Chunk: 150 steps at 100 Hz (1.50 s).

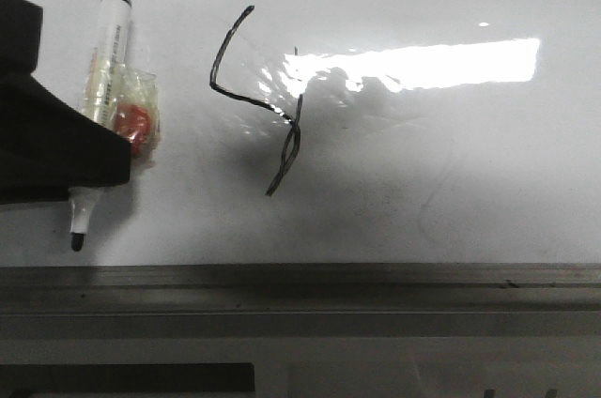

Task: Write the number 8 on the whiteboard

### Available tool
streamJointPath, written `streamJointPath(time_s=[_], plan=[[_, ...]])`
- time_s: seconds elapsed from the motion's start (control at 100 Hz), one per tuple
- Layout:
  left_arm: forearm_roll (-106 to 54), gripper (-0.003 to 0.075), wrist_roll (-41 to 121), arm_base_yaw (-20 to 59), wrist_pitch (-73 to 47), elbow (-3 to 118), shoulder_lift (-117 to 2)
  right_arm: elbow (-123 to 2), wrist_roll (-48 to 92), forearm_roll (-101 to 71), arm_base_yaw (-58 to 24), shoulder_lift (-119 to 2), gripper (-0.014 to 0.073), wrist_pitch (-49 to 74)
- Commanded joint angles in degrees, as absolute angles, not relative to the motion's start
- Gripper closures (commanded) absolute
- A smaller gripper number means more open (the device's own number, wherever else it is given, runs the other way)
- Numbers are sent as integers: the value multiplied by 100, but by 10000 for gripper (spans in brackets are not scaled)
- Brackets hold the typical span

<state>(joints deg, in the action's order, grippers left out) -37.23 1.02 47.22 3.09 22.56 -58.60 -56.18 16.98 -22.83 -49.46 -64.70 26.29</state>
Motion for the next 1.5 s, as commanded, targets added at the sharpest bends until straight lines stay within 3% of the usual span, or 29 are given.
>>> streamJointPath(time_s=[0.0,0.12,0.29,0.34,0.48,0.55,0.69,0.99,1.49], plan=[[-3744,512,43,4707,665,2455,-5825,-5779,1702,-2395,-4944,-6381,262,2279],[-3744,358,43,4707,626,2455,-5825,-5779,1702,-2360,-4944,-6381,262,2157],[-4041,344,43,4707,582,2455,-5786,-5779,1702,-2297,-4944,-6381,281,2137],[-4041,345,43,4707,582,2455,-5695,-5752,1702,-2193,-4944,-6369,347,2104],[-3944,365,43,4707,570,2455,-5245,-5589,1702,-2018,-4944,-6221,664,1941],[-3833,447,66,4707,627,2455,-4907,-5420,1702,-2006,-4944,-6060,658,1841],[-3223,738,66,4707,793,2455,-4146,-4777,1714,-1889,-4944,-5523,658,1078],[-1938,741,66,4707,815,2246,-2873,-3204,2034,-1828,-4944,-3599,658,-172],[-1687,741,66,4707,813,1060,-1853,-1267,2034,-1828,-4944,145,658,523]])
